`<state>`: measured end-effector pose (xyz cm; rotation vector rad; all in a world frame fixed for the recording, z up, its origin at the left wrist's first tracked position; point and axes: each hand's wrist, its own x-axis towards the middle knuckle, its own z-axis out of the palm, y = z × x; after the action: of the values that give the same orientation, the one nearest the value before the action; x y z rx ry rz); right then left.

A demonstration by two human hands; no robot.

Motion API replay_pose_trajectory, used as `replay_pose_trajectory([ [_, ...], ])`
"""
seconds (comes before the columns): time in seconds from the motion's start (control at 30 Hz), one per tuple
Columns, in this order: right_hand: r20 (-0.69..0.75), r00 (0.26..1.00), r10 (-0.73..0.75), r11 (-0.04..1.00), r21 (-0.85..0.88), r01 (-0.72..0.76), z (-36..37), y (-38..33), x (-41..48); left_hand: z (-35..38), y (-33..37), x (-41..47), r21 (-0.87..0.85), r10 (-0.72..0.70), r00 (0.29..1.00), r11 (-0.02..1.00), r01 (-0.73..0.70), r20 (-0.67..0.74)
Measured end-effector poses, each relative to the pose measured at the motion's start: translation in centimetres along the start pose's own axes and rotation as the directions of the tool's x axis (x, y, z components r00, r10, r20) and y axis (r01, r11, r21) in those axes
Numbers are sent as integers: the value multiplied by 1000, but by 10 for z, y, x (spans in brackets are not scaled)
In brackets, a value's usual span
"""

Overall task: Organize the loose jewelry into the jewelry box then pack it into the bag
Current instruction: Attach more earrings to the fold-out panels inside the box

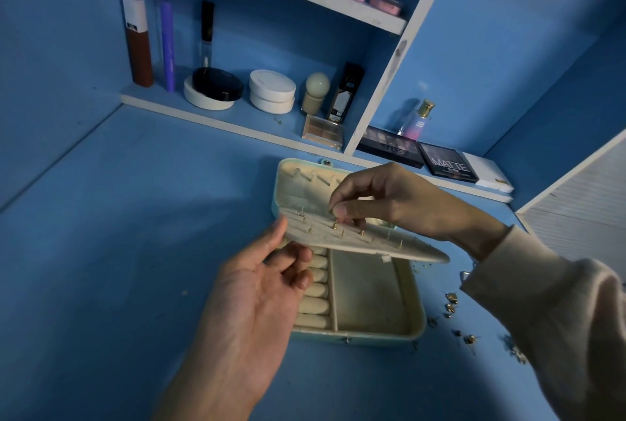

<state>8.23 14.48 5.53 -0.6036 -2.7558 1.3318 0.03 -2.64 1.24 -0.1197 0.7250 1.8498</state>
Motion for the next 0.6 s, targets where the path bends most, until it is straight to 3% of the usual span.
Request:
replay_pose_trajectory([
  [0.4, 25, 998, -61, 973, -223, 65, 3, -7, 2, 0, -1, 0, -8, 2, 1000, 1000, -2, -13],
  [0.6, 130, 990, 46, 971, -237, -14, -8, -24, 10, 0, -1, 0, -2, 2, 1000, 1000, -2, -8],
])
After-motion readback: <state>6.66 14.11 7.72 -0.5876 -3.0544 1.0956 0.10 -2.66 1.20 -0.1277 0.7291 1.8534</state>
